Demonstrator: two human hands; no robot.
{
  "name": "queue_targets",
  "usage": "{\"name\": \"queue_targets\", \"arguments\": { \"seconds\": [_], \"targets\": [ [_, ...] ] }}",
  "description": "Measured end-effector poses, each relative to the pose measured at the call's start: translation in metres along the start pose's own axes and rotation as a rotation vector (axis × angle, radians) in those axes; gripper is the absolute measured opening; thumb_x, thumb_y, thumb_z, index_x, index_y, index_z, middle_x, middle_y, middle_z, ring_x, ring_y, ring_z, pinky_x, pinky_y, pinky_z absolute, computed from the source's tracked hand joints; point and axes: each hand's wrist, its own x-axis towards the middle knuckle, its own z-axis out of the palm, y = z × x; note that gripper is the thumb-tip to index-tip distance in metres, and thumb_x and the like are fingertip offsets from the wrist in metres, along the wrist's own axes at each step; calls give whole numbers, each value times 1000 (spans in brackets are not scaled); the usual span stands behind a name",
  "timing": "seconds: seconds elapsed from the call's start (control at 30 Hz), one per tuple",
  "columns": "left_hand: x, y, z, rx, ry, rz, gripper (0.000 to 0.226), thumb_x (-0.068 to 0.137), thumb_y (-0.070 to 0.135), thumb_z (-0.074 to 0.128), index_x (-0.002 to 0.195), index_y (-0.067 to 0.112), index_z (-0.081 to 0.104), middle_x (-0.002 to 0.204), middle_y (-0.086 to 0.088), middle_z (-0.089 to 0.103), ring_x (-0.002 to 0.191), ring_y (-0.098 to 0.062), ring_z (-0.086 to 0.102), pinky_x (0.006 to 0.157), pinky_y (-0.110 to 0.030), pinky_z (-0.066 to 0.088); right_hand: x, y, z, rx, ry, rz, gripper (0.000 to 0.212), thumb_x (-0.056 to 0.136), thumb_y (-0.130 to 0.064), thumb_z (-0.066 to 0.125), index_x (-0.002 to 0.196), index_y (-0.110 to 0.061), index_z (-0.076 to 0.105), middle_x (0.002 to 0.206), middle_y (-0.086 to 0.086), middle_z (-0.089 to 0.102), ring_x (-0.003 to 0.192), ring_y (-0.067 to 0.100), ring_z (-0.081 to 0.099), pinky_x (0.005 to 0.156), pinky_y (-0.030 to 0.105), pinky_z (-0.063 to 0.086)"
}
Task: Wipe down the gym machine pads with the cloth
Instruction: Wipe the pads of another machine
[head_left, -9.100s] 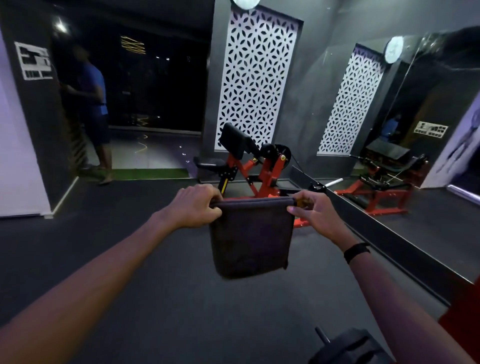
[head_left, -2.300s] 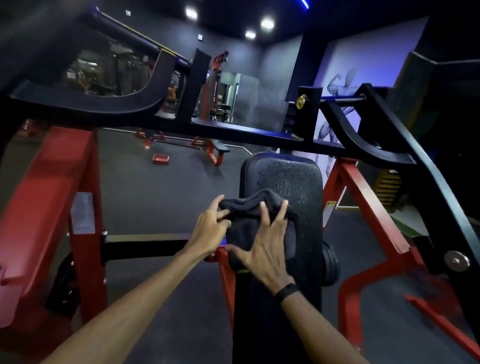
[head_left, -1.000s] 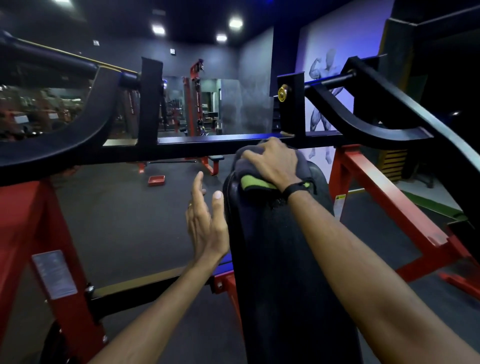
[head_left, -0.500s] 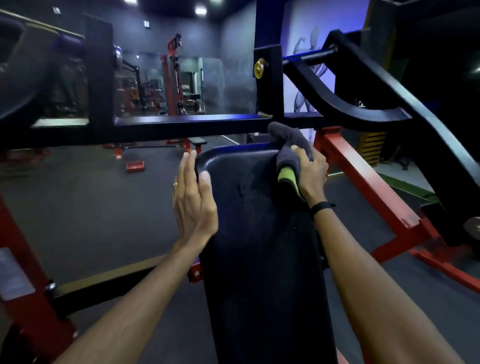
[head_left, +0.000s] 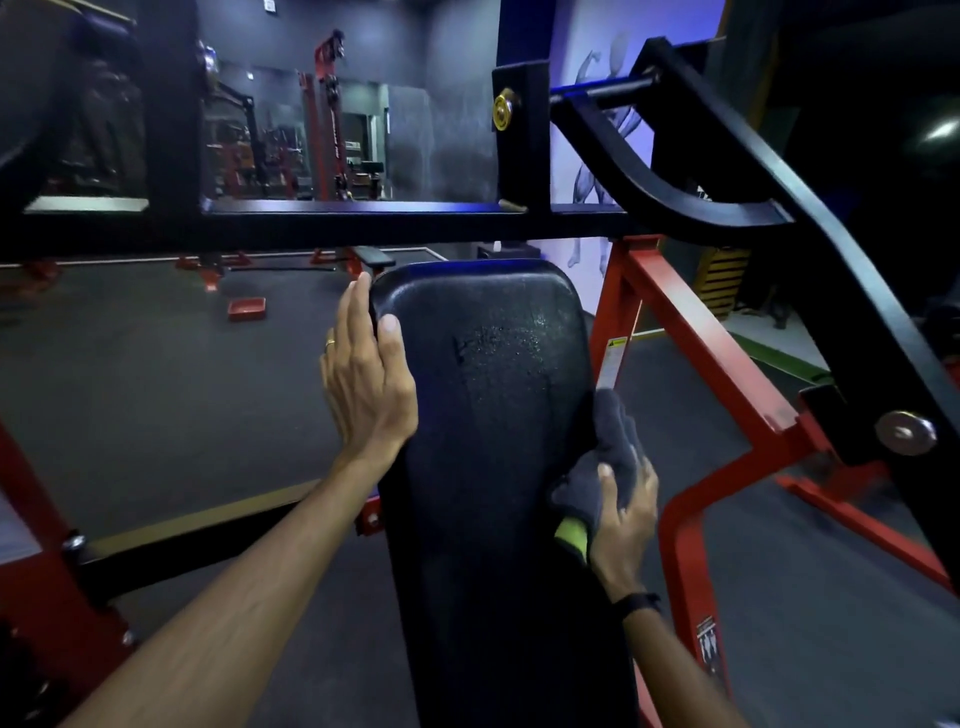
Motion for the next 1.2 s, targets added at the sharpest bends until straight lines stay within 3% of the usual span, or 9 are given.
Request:
{"name": "queue_targets", "arguments": {
  "seconds": [0.1, 0.33, 0.47, 0.67, 0.77, 0.83, 0.9, 1.0, 1.2],
  "targets": [
    [-1, 0, 0, 9, 5, -5, 54, 103, 36, 27, 154, 20, 35, 158, 0, 40, 140, -17, 40, 115, -35, 28, -5, 5, -4, -93, 27, -23, 89, 87, -78, 40, 139, -8, 53, 143, 13, 47, 131, 30, 47, 105, 41, 41],
    [-1, 0, 0, -20, 28, -13, 55, 102, 37, 23, 152, 19, 39, 155, 1, 44, 137, -12, 42, 109, -23, 25, 79, -135, 81, -129, 260, -225, 45, 87, -48, 64, 123, -20, 67, 134, 16, 51, 124, 35, 50, 102, 47, 42],
    [0, -1, -1, -108, 41, -12, 59, 100, 39, 20, 148, 14, 45, 152, -3, 48, 135, -12, 43, 112, -28, 29, 45, -199, 131, -240, 148, -536, 42, 81, -43, 68, 119, -24, 66, 134, 13, 50, 117, 31, 50, 88, 40, 37],
    [1, -6, 0, -182, 54, 8, 58, 101, 37, 23, 147, 10, 47, 150, -3, 49, 136, -6, 42, 115, -44, 33, -8, -102, 59, -262, -21, -723, 47, 79, -33, 67, 125, -24, 61, 134, 18, 53, 114, 37, 58, 89, 43, 51],
    [-2, -5, 0, -184, 58, -15, 57, 102, 37, 22, 148, 14, 46, 152, 1, 48, 139, -8, 41, 117, -48, 30, 20, -52, 21, -319, 49, -515, 50, 77, -39, 61, 125, -24, 62, 128, 16, 55, 109, 39, 61, 90, 42, 51],
    [-2, -3, 1, -177, 62, -33, 57, 102, 38, 22, 149, 16, 46, 152, 2, 48, 137, -4, 41, 117, -46, 30, 62, -60, 24, -275, 179, -234, 51, 80, -44, 60, 126, -23, 65, 122, 14, 56, 111, 38, 59, 91, 42, 49],
    [-4, -1, -1, -162, 64, -31, 58, 101, 38, 22, 149, 15, 46, 152, 1, 48, 134, 1, 39, 117, -40, 30, 91, -95, 46, -225, 240, -111, 44, 85, -36, 67, 127, -24, 65, 123, 11, 56, 116, 34, 55, 94, 38, 45],
    [-3, 0, -1, -166, 67, -20, 59, 101, 39, 21, 148, 15, 46, 152, 0, 48, 134, 3, 39, 117, -34, 30, 89, -150, 84, -163, 257, -232, 42, 84, -29, 74, 125, -22, 66, 127, 13, 53, 117, 31, 53, 95, 42, 47],
    [-2, 0, -2, -173, 62, -16, 58, 101, 38, 23, 147, 13, 48, 151, -2, 49, 138, -16, 44, 115, -51, 32, 4, -175, 112, -176, 47, -625, 45, 80, -32, 69, 123, -22, 64, 133, 14, 51, 116, 33, 54, 87, 45, 49]
  ]
}}
